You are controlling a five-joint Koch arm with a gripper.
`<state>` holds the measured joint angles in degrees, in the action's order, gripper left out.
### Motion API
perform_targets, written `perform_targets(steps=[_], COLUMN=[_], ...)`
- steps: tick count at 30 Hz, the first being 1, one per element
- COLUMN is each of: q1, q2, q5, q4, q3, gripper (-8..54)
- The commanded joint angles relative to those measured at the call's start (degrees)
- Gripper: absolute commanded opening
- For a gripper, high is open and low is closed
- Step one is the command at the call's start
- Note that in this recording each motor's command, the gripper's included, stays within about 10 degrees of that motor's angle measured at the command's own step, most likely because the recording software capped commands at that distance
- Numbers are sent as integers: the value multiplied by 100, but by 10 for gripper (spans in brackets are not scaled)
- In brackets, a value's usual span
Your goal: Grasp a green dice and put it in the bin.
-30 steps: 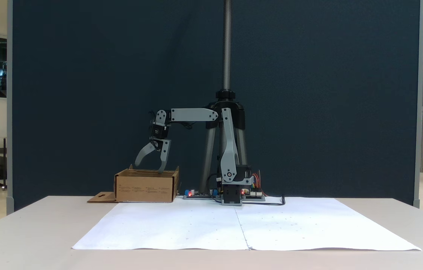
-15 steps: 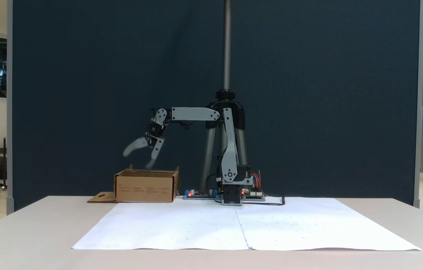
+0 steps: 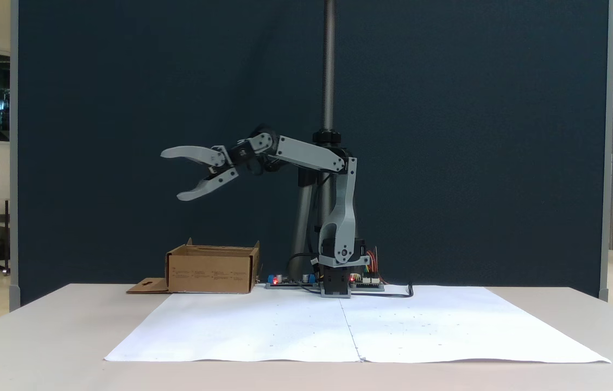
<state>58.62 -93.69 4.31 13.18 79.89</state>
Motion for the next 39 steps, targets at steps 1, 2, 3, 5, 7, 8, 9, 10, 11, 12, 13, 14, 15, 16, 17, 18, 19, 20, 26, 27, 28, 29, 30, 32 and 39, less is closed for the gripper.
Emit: perform_targets(steps=[1,2,3,5,7,8,9,10,11,12,13,14,15,16,17,18,19,20,26,27,28,29,30,32,39], q1=[-694,-1028,-1380,-2101,-3050,-3375,-3691,-4008,-4289,-4562,-4790,-5010,-5212,-5353,-5423,-5476,-5528,-5555,-5528,-5520,-5528,-5528,-5528,-5528,-5660], q2=[-290,-290,-290,-360,-580,-712,-826,-958,-1125,-1292,-1424,-1582,-1767,-1951,-2118,-2276,-2426,-2584,-3226,-3296,-3375,-3489,-3621,-3788,-4078], q5=[-299,-299,-299,-308,-308,-316,-325,-325,-325,-325,-325,-325,-325,-325,-325,-325,-325,-325,-264,-246,-237,-211,-167,-62,167], q4=[-413,-413,-413,-422,-439,-466,-527,-712,-1020,-1185,-1378,-1580,-1782,-1967,-2125,-2310,-2494,-2679,-3795,-3988,-4146,-4331,-4524,-4894,-6229], q3=[-53,-35,18,220,633,861,1125,1450,1872,2303,2725,3129,3533,3911,4289,4649,4983,5326,7277,7576,7831,8068,8253,8613,9703], gripper=[434,435,435,437,438,438,438,438,439,439,438,438,438,439,439,441,443,446,446,446,446,444,444,443,441])
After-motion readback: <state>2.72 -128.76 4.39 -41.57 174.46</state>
